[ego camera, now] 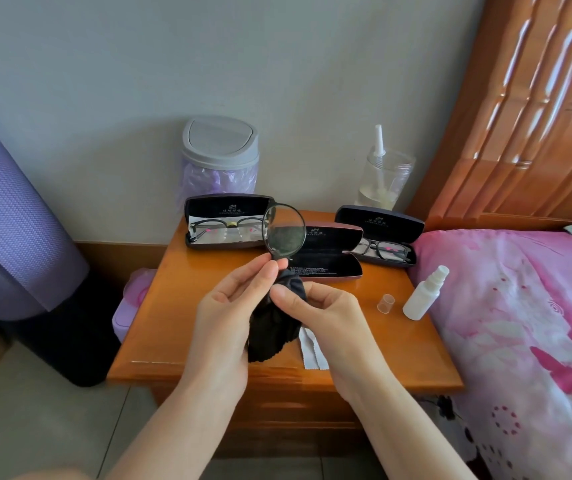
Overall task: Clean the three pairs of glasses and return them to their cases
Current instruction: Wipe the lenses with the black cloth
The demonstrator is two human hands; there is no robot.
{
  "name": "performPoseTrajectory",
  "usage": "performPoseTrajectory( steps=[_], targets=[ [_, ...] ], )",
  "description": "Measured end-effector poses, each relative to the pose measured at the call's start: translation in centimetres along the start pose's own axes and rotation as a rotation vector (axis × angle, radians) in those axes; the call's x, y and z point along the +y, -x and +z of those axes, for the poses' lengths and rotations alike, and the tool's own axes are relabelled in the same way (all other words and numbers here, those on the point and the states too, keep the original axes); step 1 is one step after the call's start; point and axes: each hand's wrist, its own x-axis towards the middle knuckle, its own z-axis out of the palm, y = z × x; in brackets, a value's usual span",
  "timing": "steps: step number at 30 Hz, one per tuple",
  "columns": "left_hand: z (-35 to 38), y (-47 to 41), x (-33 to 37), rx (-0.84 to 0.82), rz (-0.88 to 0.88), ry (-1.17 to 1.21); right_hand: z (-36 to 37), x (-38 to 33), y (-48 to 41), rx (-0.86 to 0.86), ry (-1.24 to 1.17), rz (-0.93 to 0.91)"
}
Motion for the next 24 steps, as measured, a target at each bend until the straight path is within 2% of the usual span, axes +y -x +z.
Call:
performPoseTrajectory(
  steps=[7, 16, 24],
  targets=[
    [0.08, -0.17, 0.03, -0.096, 0.018, -0.030, -0.33, -0.70, 0.08, -0.095, -0.252, 0.082],
    [-0.29, -0.18, 0.21, -0.163, 0.064, -0.133, -0.41, -0.72, -0.10, 0.012, -0.104, 0.009],
    [-0.27, 0.06, 0.13, -0.104, 0.161, -0.183, -0.32, -0.88, 0.22, -0.068, -0.163, 0.014]
  ],
)
